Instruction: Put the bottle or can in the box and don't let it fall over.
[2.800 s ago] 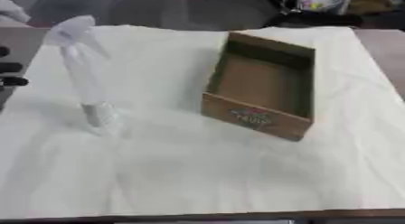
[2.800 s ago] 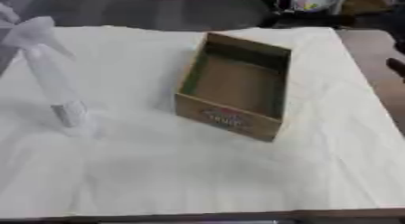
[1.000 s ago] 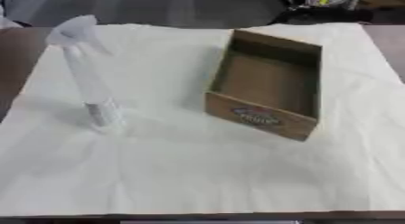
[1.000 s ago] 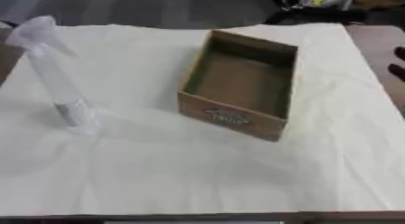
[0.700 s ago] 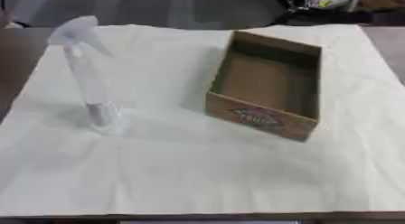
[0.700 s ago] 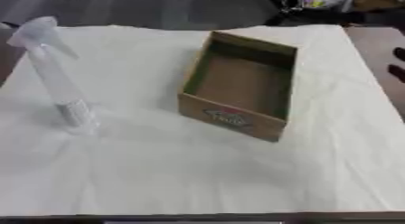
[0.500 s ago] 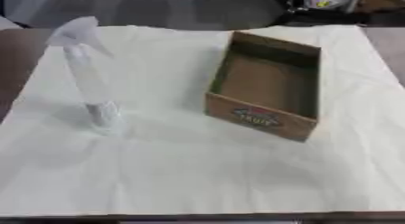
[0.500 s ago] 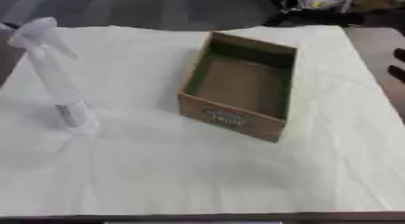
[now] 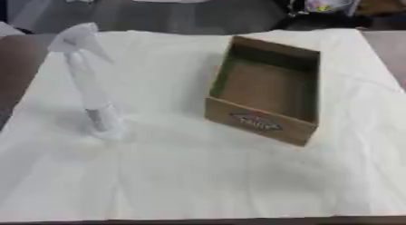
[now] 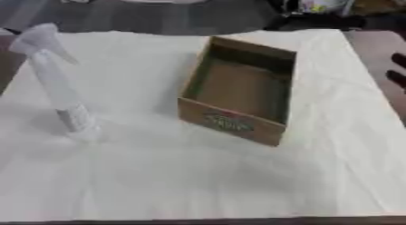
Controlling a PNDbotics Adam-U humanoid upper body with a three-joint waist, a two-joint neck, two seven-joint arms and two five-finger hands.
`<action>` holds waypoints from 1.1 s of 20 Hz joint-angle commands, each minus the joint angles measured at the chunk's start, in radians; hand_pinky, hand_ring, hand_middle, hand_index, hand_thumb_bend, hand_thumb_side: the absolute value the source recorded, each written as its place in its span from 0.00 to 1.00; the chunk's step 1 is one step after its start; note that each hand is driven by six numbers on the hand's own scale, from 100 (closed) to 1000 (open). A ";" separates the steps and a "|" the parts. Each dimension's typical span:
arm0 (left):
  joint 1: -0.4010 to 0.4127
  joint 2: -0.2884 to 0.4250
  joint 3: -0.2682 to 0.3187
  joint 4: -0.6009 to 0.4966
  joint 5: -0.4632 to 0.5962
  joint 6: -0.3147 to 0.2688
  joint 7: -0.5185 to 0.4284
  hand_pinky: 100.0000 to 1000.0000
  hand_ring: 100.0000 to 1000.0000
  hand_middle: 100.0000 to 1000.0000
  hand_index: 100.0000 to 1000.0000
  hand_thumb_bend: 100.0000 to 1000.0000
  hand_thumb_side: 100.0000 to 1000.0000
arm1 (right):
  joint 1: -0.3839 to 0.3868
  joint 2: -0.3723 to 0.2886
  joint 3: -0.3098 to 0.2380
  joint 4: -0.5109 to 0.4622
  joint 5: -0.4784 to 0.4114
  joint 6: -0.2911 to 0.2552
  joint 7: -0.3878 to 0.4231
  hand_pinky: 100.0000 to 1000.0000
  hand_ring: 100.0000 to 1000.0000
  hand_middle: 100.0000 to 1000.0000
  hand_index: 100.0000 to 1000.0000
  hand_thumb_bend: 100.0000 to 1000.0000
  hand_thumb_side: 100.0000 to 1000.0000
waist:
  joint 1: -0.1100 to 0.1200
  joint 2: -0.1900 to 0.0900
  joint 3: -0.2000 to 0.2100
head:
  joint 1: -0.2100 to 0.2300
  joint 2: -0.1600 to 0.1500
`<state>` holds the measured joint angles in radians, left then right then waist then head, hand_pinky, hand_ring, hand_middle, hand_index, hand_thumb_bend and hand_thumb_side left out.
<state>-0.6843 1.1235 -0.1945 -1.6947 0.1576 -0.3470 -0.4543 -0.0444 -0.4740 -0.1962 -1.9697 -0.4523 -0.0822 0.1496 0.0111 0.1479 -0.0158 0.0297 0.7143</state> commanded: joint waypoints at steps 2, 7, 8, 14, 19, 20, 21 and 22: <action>-0.052 0.009 -0.032 0.042 -0.054 -0.004 -0.069 0.73 0.77 0.78 0.93 0.00 0.93 | -0.012 -0.036 -0.002 -0.014 -0.005 0.002 0.004 0.95 0.97 1.00 0.94 0.14 0.47 | 0.002 -0.015 -0.003 | 0.005 -0.013; -0.130 -0.033 -0.061 0.129 -0.099 0.000 -0.147 0.74 0.78 0.78 0.93 0.00 0.95 | -0.012 -0.037 0.000 -0.013 -0.007 0.002 0.006 0.95 0.97 1.00 0.94 0.14 0.47 | 0.002 -0.017 -0.004 | 0.007 -0.015; -0.148 -0.043 -0.065 0.149 -0.104 0.000 -0.163 0.74 0.78 0.78 0.93 0.00 0.95 | -0.012 -0.037 0.000 -0.013 -0.007 0.002 0.007 0.95 0.97 1.00 0.94 0.14 0.47 | 0.002 -0.018 -0.004 | 0.007 -0.015; -0.218 -0.087 -0.062 0.220 -0.085 -0.003 -0.257 0.74 0.78 0.78 0.93 0.00 0.95 | -0.010 -0.037 0.001 -0.012 -0.007 0.003 0.009 0.95 0.97 1.00 0.94 0.14 0.47 | 0.003 -0.020 -0.004 | 0.010 -0.014; -0.247 -0.110 -0.070 0.248 -0.087 -0.005 -0.336 0.74 0.78 0.79 0.93 0.00 0.96 | -0.010 -0.039 0.002 -0.011 -0.009 0.002 0.010 0.95 0.97 1.00 0.94 0.14 0.47 | 0.002 -0.022 -0.006 | 0.017 -0.018; -0.250 -0.114 -0.071 0.252 -0.086 -0.006 -0.352 0.74 0.78 0.79 0.93 0.00 0.96 | -0.010 -0.038 0.002 -0.011 -0.009 0.002 0.011 0.95 0.97 1.00 0.94 0.14 0.47 | 0.002 -0.022 -0.006 | 0.018 -0.019; -0.252 -0.116 -0.072 0.255 -0.082 -0.008 -0.368 0.74 0.78 0.79 0.93 0.00 0.96 | -0.011 -0.038 0.003 -0.010 -0.009 0.003 0.011 0.95 0.97 1.00 0.94 0.14 0.47 | 0.003 -0.021 -0.006 | 0.018 -0.020; -0.251 -0.118 -0.073 0.257 -0.078 -0.010 -0.384 0.75 0.79 0.79 0.93 0.00 0.97 | -0.011 -0.038 0.003 -0.010 -0.009 0.003 0.012 0.95 0.97 1.00 0.94 0.14 0.47 | 0.003 -0.021 -0.007 | 0.018 -0.021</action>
<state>-0.9152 0.9875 -0.2742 -1.4376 0.0722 -0.3263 -0.7907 -0.0470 -0.4807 -0.1898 -1.9695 -0.4535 -0.0783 0.1583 0.0133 0.1448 -0.0215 0.0437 0.7085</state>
